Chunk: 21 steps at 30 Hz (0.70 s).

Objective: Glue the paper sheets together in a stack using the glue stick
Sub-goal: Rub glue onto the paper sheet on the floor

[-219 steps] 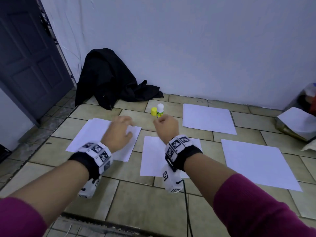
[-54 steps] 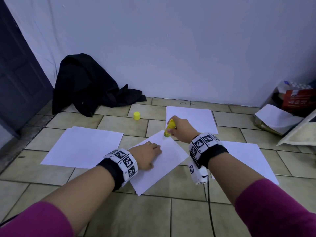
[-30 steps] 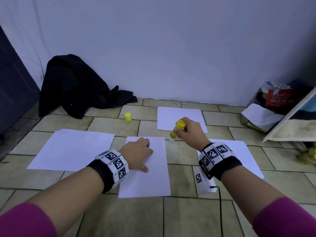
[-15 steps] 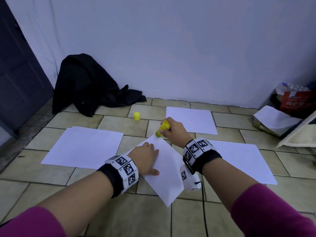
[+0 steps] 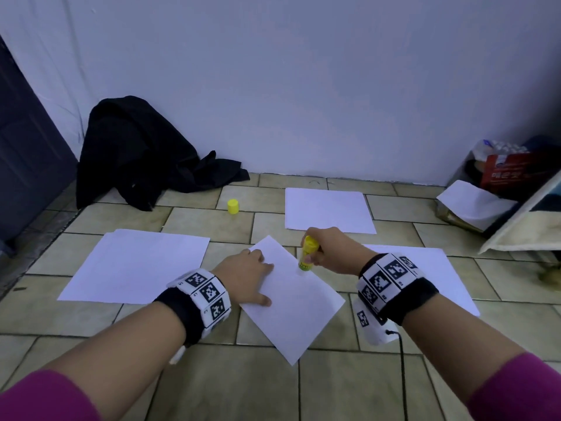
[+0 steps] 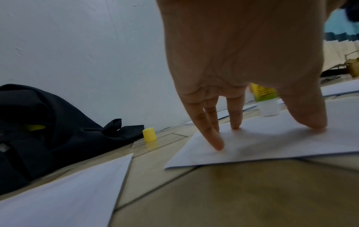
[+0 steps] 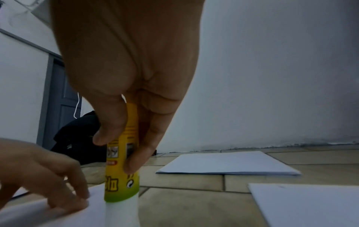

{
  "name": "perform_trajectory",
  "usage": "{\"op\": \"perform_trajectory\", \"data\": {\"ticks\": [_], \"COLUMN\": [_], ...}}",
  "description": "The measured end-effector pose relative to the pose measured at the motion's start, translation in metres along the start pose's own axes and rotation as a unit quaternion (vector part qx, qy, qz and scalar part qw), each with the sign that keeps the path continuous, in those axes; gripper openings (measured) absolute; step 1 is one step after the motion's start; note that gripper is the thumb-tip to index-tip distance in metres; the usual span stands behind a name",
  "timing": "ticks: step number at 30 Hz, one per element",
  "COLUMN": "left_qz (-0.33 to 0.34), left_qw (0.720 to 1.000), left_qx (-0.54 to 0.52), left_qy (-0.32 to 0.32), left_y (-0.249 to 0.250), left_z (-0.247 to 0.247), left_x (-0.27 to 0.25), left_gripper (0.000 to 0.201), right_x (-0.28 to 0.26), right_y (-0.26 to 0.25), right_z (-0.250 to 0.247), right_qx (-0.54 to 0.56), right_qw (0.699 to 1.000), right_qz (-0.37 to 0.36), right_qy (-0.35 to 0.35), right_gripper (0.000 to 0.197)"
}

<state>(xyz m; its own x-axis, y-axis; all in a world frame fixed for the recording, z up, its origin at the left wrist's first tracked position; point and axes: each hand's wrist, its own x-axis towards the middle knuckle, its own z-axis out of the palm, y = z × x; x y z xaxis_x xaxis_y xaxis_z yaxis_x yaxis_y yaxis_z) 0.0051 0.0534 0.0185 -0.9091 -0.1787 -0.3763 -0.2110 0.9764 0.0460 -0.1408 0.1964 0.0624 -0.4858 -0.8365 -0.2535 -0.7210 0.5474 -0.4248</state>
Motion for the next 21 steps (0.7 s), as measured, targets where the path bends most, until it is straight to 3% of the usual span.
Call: {"op": "perform_trajectory", "data": {"ticks": [3, 8, 12, 14, 16, 18, 21], "left_qz": [0.01, 0.011, 0.02, 0.012, 0.004, -0.004, -0.017], "left_qw": [1.0, 0.997, 0.996, 0.996, 0.997, 0.998, 0.997], "left_qx": [-0.01, -0.083, -0.091, -0.086, -0.07, -0.056, -0.049], "left_qy": [-0.009, 0.003, -0.002, 0.002, 0.014, 0.027, 0.062], "left_y": [-0.006, -0.019, -0.03, -0.032, -0.033, -0.033, -0.031], "left_z": [-0.001, -0.002, -0.002, -0.002, -0.001, 0.003, 0.014], "left_x": [0.001, 0.007, 0.008, 0.006, 0.003, 0.0, -0.005], "left_gripper": [0.074, 0.05, 0.058, 0.06, 0.062, 0.066, 0.065], "right_x": [-0.024, -0.049, -0.053, -0.05, -0.046, -0.043, -0.032], "right_y": [0.012, 0.031, 0.041, 0.046, 0.048, 0.046, 0.036], "right_z": [-0.002, -0.007, -0.015, -0.023, -0.036, -0.049, -0.054], "right_qx": [-0.017, -0.029, -0.021, 0.012, 0.125, 0.328, 0.583], "right_qw": [1.0, 0.999, 0.998, 0.998, 0.991, 0.94, 0.804], "right_qz": [-0.004, 0.01, 0.012, 0.026, 0.051, 0.078, 0.053], "right_qy": [-0.01, -0.039, -0.054, -0.047, -0.004, 0.06, 0.105], "right_gripper": [0.029, 0.027, 0.023, 0.02, 0.017, 0.014, 0.011]}}
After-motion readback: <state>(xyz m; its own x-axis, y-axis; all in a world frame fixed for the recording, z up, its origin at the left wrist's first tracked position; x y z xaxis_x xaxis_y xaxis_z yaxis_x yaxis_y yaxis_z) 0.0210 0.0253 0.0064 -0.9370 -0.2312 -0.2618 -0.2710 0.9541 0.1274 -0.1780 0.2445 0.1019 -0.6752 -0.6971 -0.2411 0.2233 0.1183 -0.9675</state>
